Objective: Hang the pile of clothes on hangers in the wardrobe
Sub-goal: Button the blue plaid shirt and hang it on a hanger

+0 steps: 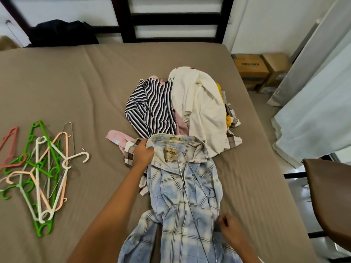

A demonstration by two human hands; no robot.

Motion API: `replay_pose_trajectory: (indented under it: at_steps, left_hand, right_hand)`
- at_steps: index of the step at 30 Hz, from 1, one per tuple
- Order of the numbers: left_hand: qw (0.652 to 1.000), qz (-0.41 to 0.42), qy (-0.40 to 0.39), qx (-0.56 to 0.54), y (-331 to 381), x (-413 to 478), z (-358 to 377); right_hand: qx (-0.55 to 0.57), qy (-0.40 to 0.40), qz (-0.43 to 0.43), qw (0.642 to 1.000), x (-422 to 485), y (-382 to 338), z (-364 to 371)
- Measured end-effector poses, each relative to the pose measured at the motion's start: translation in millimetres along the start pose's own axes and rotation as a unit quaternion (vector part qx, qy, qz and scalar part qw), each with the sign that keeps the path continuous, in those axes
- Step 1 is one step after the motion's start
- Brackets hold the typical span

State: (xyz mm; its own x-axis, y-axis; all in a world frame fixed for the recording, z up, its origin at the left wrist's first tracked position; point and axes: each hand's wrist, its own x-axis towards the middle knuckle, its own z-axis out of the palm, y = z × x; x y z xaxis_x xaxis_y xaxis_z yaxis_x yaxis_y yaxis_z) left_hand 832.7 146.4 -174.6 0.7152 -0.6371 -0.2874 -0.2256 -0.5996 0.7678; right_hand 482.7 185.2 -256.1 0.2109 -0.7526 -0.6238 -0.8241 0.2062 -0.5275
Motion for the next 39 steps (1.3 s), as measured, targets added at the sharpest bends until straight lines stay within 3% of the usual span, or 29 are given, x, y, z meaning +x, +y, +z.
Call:
replay_pose_trajectory:
  at_steps: [4, 6, 9, 12, 15, 22, 27, 32, 36, 37, 39]
  left_hand:
    - [1.0, 0.006, 0.0, -0.014, 1, -5, -1]
    - [1.0, 0.005, 0.002, -0.02, 1, -7, 0]
    - [1.0, 0.006, 0.001, -0.019, 2, -8, -1]
    - [0.999, 0.04, 0.004, -0.009, 4, -9, -3]
    - [0.995, 0.097, -0.004, 0.018, 8, -10, -8]
    - [0.973, 0.216, -0.019, 0.073, 39, -22, -20]
    - [0.972, 0.218, -0.055, 0.067, 49, -34, -27]
    - [0.949, 0.197, -0.245, 0.021, 53, -55, -26]
    - [0.933, 0.147, -0.323, -0.065, 52, -66, -41]
    - [0.929, 0.141, -0.335, -0.066, 48, -67, -47]
    - [0.919, 0.173, -0.352, 0.034, 38, -64, -58]
  right_hand:
    - [-0.024, -0.107, -0.005, 0.994, -10, -1, 17]
    - [0.002, -0.101, 0.002, 0.995, -11, 1, 36]
    - [0.047, -0.017, 0.016, 0.999, -19, -4, 38]
    - [0.07, 0.164, 0.011, 0.984, -27, -3, 11]
    - [0.066, 0.231, -0.116, 0.964, -41, -11, -34]
    - [-0.134, 0.176, -0.389, 0.894, -30, -71, -119]
    - [-0.163, 0.105, -0.381, 0.904, -23, -97, -142]
    - [-0.193, 0.064, -0.345, 0.916, 12, -137, -133]
    - [-0.161, 0.012, -0.356, 0.92, 35, -156, -125]
    - [-0.151, 0.014, -0.363, 0.919, 38, -158, -126]
    - [-0.121, 0.014, -0.373, 0.92, 42, -161, -128]
